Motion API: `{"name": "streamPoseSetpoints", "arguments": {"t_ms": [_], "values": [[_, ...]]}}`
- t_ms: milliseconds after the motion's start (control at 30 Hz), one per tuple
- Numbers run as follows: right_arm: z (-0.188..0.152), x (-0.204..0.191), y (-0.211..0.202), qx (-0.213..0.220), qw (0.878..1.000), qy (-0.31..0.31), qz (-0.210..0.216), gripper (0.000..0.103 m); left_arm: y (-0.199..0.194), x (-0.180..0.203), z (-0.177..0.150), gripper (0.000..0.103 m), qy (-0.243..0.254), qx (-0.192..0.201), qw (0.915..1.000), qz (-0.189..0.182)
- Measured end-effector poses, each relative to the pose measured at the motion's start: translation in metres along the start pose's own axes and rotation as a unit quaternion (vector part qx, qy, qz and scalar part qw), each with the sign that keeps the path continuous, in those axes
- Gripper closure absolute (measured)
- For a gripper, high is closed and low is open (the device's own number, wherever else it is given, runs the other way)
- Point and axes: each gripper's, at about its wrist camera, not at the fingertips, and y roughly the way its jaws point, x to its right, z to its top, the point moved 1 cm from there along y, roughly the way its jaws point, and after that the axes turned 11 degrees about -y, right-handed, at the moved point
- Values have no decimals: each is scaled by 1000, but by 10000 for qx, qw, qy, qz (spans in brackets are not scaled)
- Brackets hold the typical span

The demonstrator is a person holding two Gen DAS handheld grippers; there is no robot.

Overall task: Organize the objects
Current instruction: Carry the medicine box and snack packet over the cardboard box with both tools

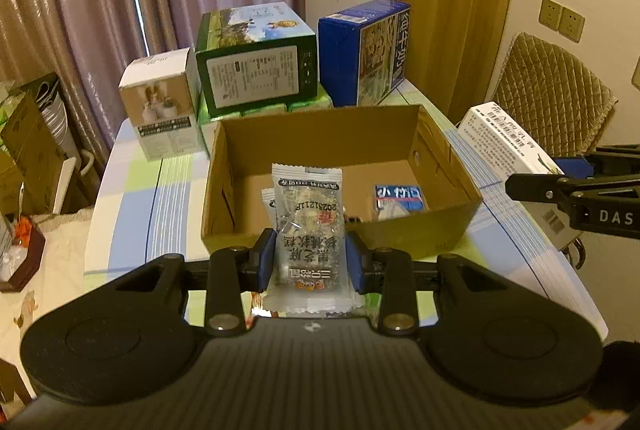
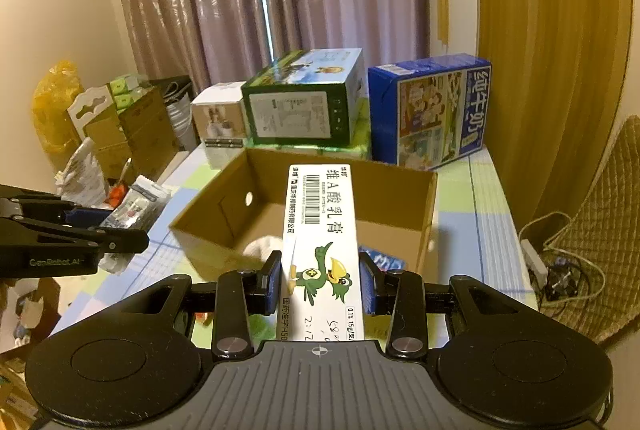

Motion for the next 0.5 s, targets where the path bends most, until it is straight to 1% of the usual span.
{"name": "streamPoseSetpoints", "arguments": {"t_ms": [200, 500], "values": [[17, 11, 31, -84, 10000, -13, 40, 67, 29, 0, 20, 72, 134, -100, 9999, -28], [31, 21, 81, -279, 9994, 79, 166, 67, 71, 1, 35, 72, 266, -292, 9992, -48]]}}
